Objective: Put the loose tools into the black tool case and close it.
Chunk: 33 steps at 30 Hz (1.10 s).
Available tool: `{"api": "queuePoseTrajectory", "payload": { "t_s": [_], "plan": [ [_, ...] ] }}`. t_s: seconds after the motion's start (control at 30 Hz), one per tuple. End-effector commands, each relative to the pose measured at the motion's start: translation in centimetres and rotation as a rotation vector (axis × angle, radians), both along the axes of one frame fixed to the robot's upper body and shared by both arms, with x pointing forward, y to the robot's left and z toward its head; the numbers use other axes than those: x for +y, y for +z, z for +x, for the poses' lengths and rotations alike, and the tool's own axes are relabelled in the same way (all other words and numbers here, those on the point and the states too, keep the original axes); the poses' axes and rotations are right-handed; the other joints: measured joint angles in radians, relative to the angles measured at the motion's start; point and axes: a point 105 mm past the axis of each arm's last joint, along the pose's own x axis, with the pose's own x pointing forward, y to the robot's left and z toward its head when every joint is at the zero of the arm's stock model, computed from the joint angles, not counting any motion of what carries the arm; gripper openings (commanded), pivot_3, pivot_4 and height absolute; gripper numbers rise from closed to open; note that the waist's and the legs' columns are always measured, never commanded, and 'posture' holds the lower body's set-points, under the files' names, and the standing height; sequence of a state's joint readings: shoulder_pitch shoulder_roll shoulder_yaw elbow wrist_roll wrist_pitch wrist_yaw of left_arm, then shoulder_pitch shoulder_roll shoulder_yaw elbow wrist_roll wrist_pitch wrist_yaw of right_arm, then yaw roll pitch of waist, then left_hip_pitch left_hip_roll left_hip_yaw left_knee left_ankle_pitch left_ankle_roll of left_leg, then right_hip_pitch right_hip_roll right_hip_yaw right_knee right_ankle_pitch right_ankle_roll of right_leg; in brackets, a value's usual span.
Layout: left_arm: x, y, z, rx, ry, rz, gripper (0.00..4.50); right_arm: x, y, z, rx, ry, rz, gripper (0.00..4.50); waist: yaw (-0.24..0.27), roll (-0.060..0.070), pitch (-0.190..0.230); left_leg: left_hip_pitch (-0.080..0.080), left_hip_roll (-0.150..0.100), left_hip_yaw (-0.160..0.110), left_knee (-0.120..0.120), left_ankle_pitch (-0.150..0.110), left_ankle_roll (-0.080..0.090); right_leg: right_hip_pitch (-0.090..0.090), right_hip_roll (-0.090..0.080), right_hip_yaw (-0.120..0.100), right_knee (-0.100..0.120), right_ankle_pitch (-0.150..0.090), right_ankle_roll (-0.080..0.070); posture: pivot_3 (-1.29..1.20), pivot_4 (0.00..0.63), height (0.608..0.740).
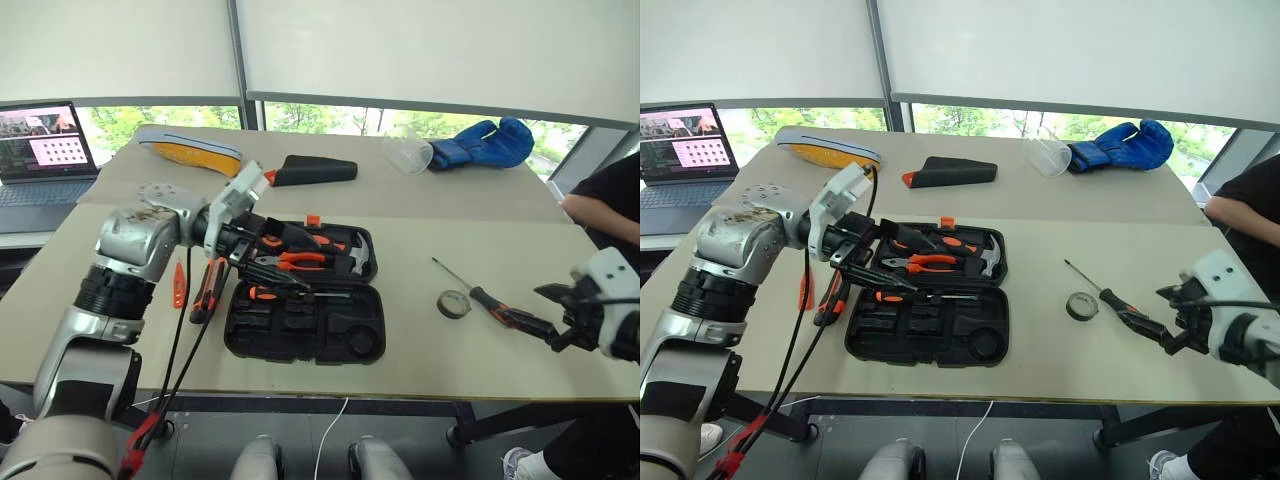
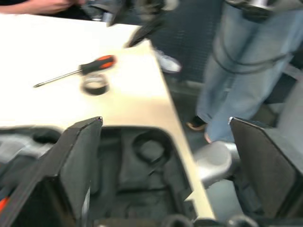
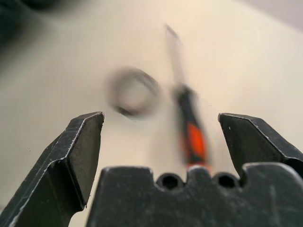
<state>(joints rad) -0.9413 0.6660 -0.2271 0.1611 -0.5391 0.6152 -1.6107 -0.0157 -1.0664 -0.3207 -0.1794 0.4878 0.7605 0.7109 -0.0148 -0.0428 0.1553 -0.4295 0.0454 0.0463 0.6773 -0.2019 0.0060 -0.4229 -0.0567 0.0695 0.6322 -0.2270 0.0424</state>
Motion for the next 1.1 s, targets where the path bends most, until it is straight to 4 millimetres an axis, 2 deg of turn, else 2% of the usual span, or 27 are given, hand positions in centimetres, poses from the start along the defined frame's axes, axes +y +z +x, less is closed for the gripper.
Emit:
{"api": "queuePoseTrajectory", "payload": {
  "t_s": [0.03,0.23,0.37,0.43,0.47,0.53,0.57,0.63,0.73,0.77,0.83,0.87,0.9,0.97,1.03,1.1],
  "plan": [
    [-0.9,0.6,-0.8,-0.043,-0.057,-0.011,4.42,-1.0,-1.2,1.7,0.036,-0.021,-0.057,4.5,-0.003,0.001,0.0,0.0,0.0,0.0,0.0,0.0,0.0,0.0,0.0,0.0,0.0,0.0,0.0,0.0,0.15,0.734],
    [-1.1,0.4,-0.9,-0.078,-0.053,-0.004,4.42,-2.4,-3.0,4.4,0.069,-0.11,-0.085,4.5,-0.005,0.004,0.001,-0.001,0.0,0.0,-0.002,0.0,0.0,-0.001,0.001,0.001,-0.001,0.003,0.006,0.0,0.15,0.734],
    [-0.8,0.3,-1.1,-0.079,-0.048,0.002,4.42,-1.1,-3.6,4.5,0.139,-0.055,-0.013,4.5,-0.001,0.004,0.002,-0.002,-0.001,0.0,-0.002,0.0,0.0,-0.002,0.001,0.001,-0.001,0.003,0.005,0.0,0.15,0.734],
    [-0.7,0.3,-1.1,-0.081,-0.044,0.006,4.5,-0.8,-3.8,4.4,0.156,-0.03,-0.031,4.0,0.0,0.004,0.002,-0.002,-0.001,0.0,-0.002,0.0,0.0,-0.002,0.001,0.001,-0.001,0.003,0.006,0.0,0.15,0.734],
    [-0.7,0.3,-1.1,-0.081,-0.043,0.006,4.5,-0.7,-3.8,4.5,0.158,-0.026,-0.033,3.89,0.001,0.004,0.002,-0.002,-0.001,0.0,-0.002,0.0,0.0,-0.001,0.001,0.001,-0.001,0.003,0.006,0.0,0.15,0.734],
    [-0.7,0.2,-1.0,-0.082,-0.041,0.006,4.5,-0.5,-3.8,4.6,0.157,-0.013,-0.033,3.03,0.001,0.004,0.002,-0.002,-0.001,0.0,-0.002,0.0,0.0,-0.001,0.0,0.001,-0.001,0.003,0.006,0.0,0.15,0.734],
    [-0.7,0.2,-1.0,-0.083,-0.041,0.006,4.5,-0.5,-3.8,4.6,0.157,-0.01,-0.036,2.87,0.001,0.004,0.002,-0.002,-0.001,0.0,-0.002,0.0,0.0,-0.001,0.0,0.001,-0.001,0.003,0.006,0.0,0.15,0.734],
    [-0.8,0.2,-0.9,-0.081,-0.037,0.005,4.5,-0.6,-3.6,4.7,0.149,-0.016,-0.043,2.07,0.0,0.005,0.002,-0.002,-0.001,0.0,-0.001,0.0,0.0,-0.001,0.0,0.001,-0.001,0.003,0.007,0.0,0.15,0.734],
    [0.0,-0.4,-0.6,-0.06,-0.009,0.023,4.5,-1.4,-2.9,4.7,0.117,-0.058,-0.045,1.14,0.0,0.005,0.002,-0.002,-0.001,0.0,-0.001,0.0,0.0,-0.001,0.0,0.001,0.0,0.003,0.006,0.0,0.15,0.734],
    [0.4,-0.6,-0.6,-0.053,0.002,0.032,4.5,-1.6,-2.6,4.7,0.11,-0.068,-0.042,0.99,0.0,0.005,0.001,-0.002,-0.001,0.0,-0.001,0.0,0.0,-0.001,0.0,0.001,0.0,0.003,0.006,0.0,0.15,0.734],
    [1.3,-0.9,-0.7,-0.043,0.024,0.048,4.5,-2.1,-1.8,4.7,0.082,-0.071,-0.06,0.99,-0.003,0.006,0.002,-0.001,-0.001,0.0,-0.002,0.0,0.0,-0.002,0.0,0.001,0.0,0.003,0.006,0.0,0.15,0.734],
    [2.1,-1.0,-0.8,-0.035,0.047,0.056,4.5,-2.0,-0.6,5.1,0.04,-0.06,-0.066,0.99,-0.005,0.006,0.002,-0.001,-0.001,0.0,-0.002,0.0,0.0,-0.002,0.001,0.001,0.0,0.003,0.006,0.0,0.15,0.734],
    [2.8,-1.1,-0.9,-0.027,0.068,0.062,4.5,-1.6,0.6,5.5,-0.003,-0.03,-0.069,0.99,-0.007,0.007,0.003,-0.001,-0.001,0.0,-0.002,0.0,0.0,-0.002,0.001,0.001,0.0,0.003,0.006,0.0,0.15,0.734],
    [4.3,-1.2,-1.4,-0.003,0.106,0.078,4.5,1.6,3.6,6.2,-0.091,0.125,-0.049,0.99,-0.017,0.01,0.005,-0.001,0.0,0.0,-0.002,0.0,0.0,-0.003,0.001,0.001,0.0,0.003,0.006,0.0,0.15,0.734],
    [5.5,-1.7,-2.1,0.006,0.127,0.116,4.5,6.2,5.7,6.0,-0.122,0.347,-0.035,0.99,-0.03,0.015,0.008,-0.001,0.0,0.0,-0.002,0.0,0.0,-0.003,0.001,0.001,0.0,0.003,0.006,0.0,0.15,0.734],
    [6.3,-2.1,-2.5,0.003,0.141,0.146,4.5,10.3,6.1,5.0,-0.086,0.54,-0.043,0.99,-0.032,0.017,0.01,-0.001,0.001,0.0,-0.002,0.0,0.0,-0.003,0.002,0.001,0.001,0.003,0.006,0.0,0.15,0.734]
  ]
}}
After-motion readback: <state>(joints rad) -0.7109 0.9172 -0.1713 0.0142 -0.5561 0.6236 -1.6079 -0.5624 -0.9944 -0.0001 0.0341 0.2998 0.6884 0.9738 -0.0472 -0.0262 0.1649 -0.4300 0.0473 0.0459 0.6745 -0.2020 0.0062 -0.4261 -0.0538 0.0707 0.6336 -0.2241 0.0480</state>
